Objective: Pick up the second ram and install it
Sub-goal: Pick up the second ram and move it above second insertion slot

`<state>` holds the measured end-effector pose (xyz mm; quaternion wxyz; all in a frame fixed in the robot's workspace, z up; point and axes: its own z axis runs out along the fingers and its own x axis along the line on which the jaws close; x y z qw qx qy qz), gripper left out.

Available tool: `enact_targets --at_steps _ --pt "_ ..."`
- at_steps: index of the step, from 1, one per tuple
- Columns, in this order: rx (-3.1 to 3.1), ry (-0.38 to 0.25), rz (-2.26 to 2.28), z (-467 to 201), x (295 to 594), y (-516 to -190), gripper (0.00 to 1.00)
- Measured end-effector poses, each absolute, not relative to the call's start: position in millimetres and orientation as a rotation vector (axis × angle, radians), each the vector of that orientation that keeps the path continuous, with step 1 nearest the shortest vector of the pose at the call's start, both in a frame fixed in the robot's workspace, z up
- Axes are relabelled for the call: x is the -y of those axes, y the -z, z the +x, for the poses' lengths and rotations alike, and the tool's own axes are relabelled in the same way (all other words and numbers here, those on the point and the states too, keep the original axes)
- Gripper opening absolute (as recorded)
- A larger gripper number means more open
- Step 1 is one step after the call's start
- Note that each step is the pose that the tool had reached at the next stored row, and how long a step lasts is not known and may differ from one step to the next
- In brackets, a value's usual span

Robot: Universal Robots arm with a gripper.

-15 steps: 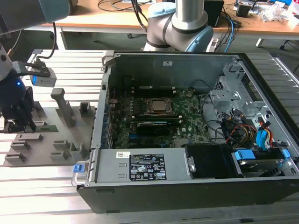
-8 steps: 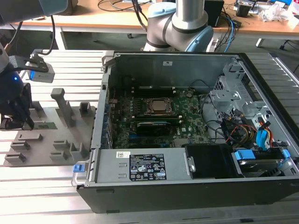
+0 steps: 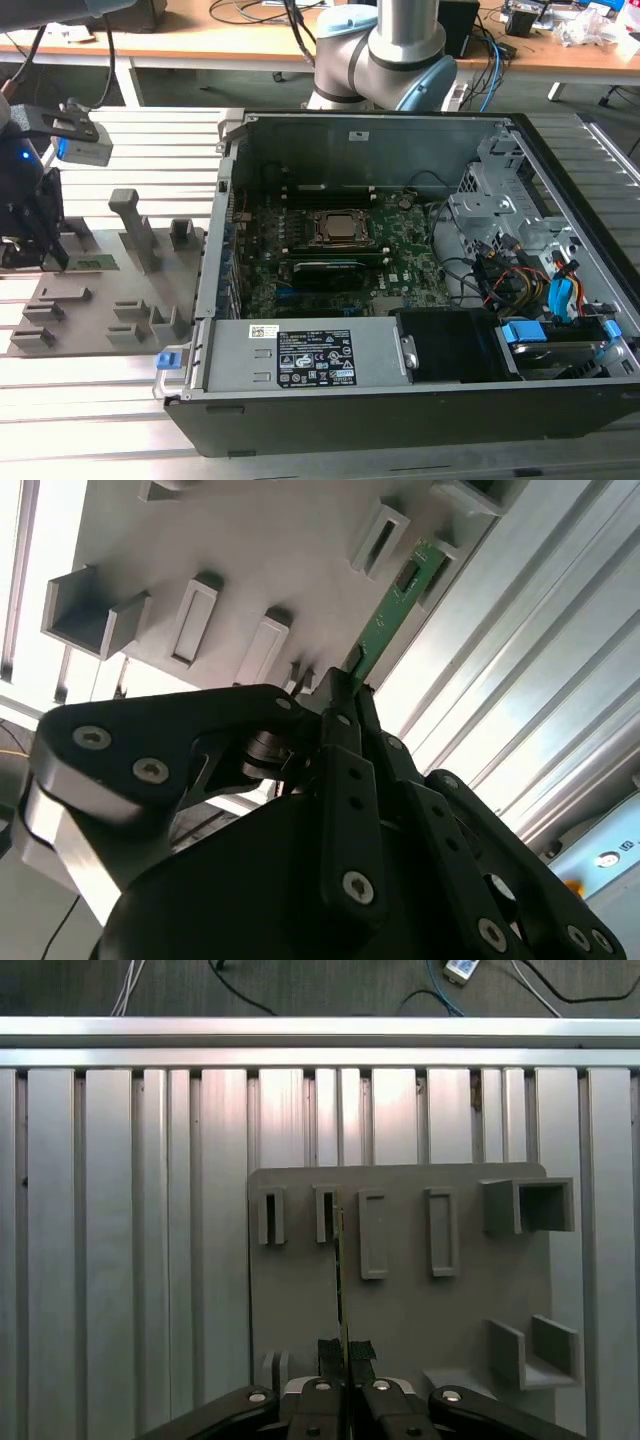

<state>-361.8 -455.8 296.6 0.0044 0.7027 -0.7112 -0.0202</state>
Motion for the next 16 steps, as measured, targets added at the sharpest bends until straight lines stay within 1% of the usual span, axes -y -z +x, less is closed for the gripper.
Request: enact_targets --at_steps 16 --pt "2.228 0.063 2.201 -361 456 -331 0.14"
